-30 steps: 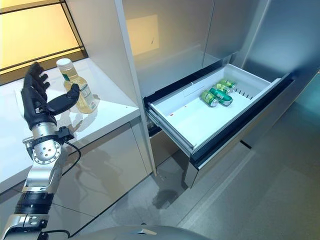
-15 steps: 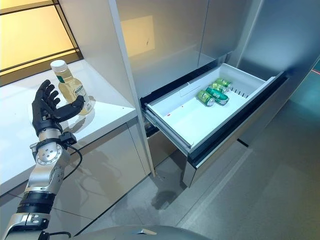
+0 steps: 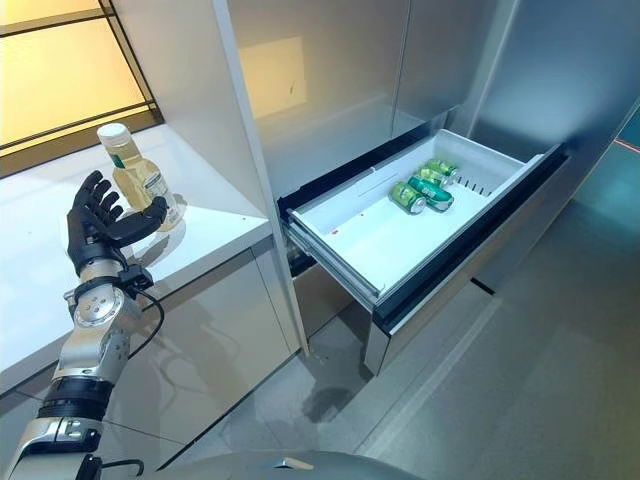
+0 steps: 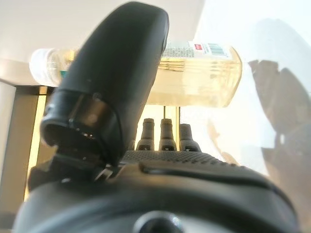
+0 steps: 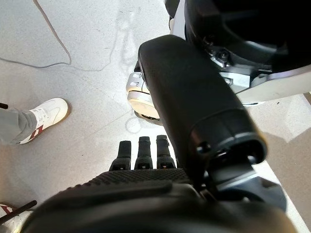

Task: Put drinks into fridge and close the fridge

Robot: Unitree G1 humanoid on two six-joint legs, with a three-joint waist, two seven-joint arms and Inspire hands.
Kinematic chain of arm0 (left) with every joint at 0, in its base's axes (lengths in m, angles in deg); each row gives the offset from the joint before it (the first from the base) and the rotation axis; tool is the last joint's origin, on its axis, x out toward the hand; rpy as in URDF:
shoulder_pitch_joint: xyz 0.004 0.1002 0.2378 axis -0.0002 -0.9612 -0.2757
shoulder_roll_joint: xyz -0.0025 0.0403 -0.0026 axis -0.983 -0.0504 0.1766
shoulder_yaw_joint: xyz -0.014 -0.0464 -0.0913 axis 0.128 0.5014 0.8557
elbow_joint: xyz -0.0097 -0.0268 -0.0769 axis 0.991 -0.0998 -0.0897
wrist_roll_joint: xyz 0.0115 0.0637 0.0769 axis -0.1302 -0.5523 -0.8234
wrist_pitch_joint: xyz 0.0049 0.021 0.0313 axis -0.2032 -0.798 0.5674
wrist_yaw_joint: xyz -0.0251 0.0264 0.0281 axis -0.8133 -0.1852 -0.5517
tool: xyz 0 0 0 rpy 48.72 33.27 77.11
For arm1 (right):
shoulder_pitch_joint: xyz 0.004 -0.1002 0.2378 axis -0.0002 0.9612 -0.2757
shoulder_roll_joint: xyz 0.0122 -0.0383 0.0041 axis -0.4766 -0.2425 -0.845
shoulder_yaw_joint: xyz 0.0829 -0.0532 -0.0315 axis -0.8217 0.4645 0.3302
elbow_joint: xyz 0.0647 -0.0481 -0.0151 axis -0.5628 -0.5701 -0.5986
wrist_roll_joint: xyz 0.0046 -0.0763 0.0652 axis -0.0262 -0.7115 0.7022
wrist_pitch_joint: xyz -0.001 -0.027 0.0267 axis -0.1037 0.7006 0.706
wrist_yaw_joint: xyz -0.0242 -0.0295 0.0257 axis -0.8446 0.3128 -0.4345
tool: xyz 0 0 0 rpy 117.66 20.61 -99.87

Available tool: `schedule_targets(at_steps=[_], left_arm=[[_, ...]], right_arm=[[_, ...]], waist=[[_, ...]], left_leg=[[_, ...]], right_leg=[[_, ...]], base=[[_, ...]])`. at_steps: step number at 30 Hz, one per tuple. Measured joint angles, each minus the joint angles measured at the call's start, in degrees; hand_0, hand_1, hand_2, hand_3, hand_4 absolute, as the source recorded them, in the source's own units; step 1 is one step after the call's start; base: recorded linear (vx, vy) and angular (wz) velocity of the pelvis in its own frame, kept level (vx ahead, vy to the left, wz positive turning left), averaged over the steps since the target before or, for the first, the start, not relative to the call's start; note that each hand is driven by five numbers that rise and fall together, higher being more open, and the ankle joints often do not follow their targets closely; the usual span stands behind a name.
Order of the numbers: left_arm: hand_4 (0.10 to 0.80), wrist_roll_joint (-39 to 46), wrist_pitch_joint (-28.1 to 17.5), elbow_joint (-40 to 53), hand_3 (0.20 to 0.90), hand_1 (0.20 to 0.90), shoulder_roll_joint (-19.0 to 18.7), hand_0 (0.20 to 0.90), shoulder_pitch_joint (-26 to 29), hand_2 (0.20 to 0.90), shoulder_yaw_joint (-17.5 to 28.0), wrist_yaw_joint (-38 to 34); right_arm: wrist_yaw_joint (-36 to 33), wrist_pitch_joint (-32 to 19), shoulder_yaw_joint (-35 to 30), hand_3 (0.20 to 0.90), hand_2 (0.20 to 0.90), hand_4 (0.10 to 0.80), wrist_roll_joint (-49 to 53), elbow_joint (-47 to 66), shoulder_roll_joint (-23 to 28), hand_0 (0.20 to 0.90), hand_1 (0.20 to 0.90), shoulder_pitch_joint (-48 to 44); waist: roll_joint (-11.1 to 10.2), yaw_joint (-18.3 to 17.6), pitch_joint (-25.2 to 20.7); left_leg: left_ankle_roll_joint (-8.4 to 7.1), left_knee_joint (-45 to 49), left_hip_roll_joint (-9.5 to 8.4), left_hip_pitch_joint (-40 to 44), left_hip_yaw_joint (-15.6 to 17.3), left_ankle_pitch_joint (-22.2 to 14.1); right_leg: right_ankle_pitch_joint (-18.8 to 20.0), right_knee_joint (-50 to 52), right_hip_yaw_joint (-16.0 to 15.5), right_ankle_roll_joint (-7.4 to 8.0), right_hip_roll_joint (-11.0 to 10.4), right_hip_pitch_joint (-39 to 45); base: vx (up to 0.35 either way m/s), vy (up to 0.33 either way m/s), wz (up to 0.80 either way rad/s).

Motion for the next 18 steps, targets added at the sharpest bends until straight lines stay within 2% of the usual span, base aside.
schedule_targets(at_steps=[12,18], left_arm=[[0.800,0.0,0.0,-7.7,0.900,0.900,-1.6,0.900,4.6,0.900,0.0,0.4],[0.800,0.0,0.0,-8.0,0.900,0.900,-2.9,0.900,6.2,0.900,0.0,0.5]], right_arm=[[0.2,-0.1,0.0,0.900,0.900,0.800,0.0,0.1,-0.1,0.900,0.900,-0.3],[0.2,-0.1,0.0,0.900,0.900,0.800,0.0,0.1,-0.1,0.900,0.900,-0.3]], waist=[[0.0,-1.7,-0.2],[0.0,-1.7,-0.2]], left_leg=[[0.01,0.0,0.22,0.3,1.5,0.0],[0.01,0.0,0.26,0.3,1.9,0.0]], right_leg=[[0.5,0.0,1.5,0.04,0.0,-0.4],[0.6,0.0,1.9,0.04,0.0,-0.6]], base=[[0.020,0.000,-0.06],[0.020,0.000,-0.03]])
